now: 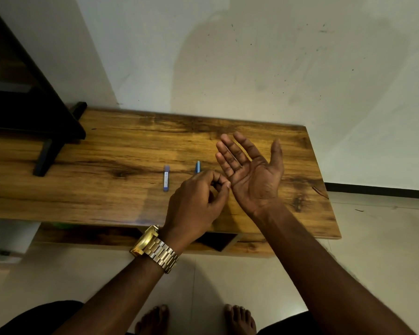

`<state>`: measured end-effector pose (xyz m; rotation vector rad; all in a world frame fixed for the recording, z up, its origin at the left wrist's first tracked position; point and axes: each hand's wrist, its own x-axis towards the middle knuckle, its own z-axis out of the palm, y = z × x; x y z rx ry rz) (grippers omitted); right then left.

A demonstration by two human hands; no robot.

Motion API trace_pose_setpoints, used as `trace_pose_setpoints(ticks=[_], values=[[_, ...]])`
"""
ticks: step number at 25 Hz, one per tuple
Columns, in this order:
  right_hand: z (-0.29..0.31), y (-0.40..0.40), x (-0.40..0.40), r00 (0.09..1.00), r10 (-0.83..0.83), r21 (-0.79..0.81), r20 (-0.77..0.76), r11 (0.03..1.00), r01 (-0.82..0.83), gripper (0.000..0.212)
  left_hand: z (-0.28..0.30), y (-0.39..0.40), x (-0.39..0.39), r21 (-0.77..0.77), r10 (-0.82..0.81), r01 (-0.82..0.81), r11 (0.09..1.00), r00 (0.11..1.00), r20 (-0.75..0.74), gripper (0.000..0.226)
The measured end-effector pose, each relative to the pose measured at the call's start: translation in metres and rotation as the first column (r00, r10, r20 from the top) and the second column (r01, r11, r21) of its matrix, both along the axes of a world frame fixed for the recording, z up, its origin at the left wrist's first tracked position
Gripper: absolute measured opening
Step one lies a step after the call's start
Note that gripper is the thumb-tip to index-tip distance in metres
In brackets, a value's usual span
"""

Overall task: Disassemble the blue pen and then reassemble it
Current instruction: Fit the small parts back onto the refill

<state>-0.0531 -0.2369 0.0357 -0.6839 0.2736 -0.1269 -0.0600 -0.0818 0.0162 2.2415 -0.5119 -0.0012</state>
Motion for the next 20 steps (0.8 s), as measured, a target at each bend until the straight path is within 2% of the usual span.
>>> trace_pose_setpoints(ticks=[1, 3, 5, 9, 14, 20], values=[[0.001, -0.007, 0.001, 0.999, -0.026, -0.175, -0.043, 0.984, 0.019, 0.067, 0.002, 0.003, 0.003, -0.024, 0.029, -0.03, 0.999, 0.999, -0.015, 0.02], [0.002, -0.018, -0.001, 0.995, -0.076, -0.558, -0.064, 0.829, 0.027, 0.044, 0.004, 0.01, 0.011, -0.017, 0.082, -0.082, 0.997, 0.997, -0.009, 0.018], [-0.001, -0.023, -0.006, 0.998, -0.035, -0.723, -0.056, 0.69, -0.016, 0.031, 0.005, 0.017, 0.019, 0.047, 0.108, -0.109, 0.993, 0.994, 0.029, 0.018], [-0.007, -0.016, -0.008, 0.989, 0.054, -0.798, -0.138, 0.586, -0.143, 0.015, 0.005, 0.022, 0.025, 0.152, 0.137, -0.149, 0.977, 0.987, 0.085, 0.02], [-0.01, -0.01, -0.006, 0.989, 0.068, -0.805, -0.132, 0.575, -0.148, 0.008, 0.005, 0.023, 0.022, 0.205, 0.102, -0.123, 0.971, 0.989, 0.109, 0.021], [-0.012, -0.013, -0.005, 0.986, 0.063, -0.82, -0.155, 0.549, -0.164, 0.009, 0.007, 0.021, 0.022, 0.184, 0.076, -0.084, 0.979, 0.996, 0.051, 0.026]])
